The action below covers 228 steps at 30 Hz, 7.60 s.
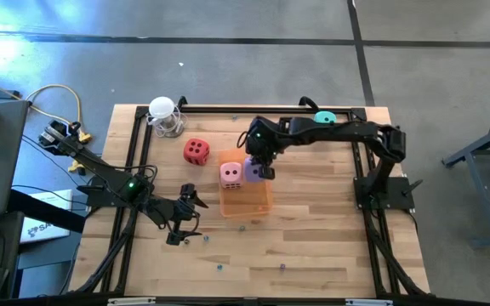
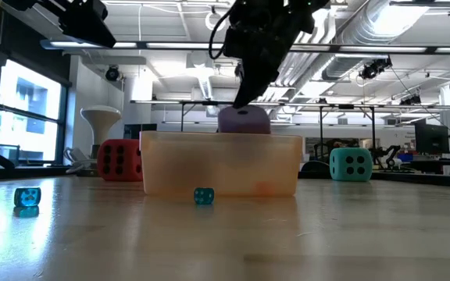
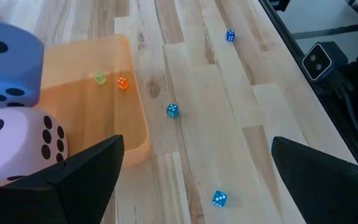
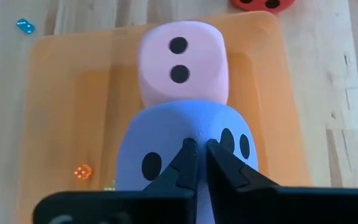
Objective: Pick & Place Dice
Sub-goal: Put the large purple die into the orange bin, then put the small light blue die into the orange bin
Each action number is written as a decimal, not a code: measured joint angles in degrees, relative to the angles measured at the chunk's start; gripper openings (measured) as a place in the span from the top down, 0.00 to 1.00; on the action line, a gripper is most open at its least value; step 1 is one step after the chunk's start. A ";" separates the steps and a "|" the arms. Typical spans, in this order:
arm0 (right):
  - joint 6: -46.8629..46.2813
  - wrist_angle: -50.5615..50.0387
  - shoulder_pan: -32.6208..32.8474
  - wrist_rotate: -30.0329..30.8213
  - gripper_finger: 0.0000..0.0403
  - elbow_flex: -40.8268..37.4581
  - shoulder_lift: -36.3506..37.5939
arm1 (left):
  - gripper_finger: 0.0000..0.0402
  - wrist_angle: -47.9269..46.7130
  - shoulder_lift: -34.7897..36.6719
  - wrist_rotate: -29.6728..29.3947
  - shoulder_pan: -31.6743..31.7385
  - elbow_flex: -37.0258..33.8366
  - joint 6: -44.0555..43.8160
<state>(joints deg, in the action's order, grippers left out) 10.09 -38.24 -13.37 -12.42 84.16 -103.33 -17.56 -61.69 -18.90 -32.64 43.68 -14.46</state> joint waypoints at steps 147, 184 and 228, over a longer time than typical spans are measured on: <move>-26.38 11.15 37.77 13.55 0.79 -12.98 -1.03 | 0.01 7.37 -25.99 12.09 -3.74 -0.09 -10.43; -26.38 11.51 37.86 13.59 0.79 -12.98 -0.98 | 0.01 5.18 -25.97 14.29 -0.47 -0.09 -3.15; -26.36 12.15 37.86 13.79 0.79 -12.98 -0.98 | 0.04 3.35 -26.27 9.82 -0.27 -0.09 -7.94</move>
<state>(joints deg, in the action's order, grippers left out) -16.27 -26.09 24.49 1.37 71.18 -104.31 -14.22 -87.96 -9.08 -32.92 43.59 -22.40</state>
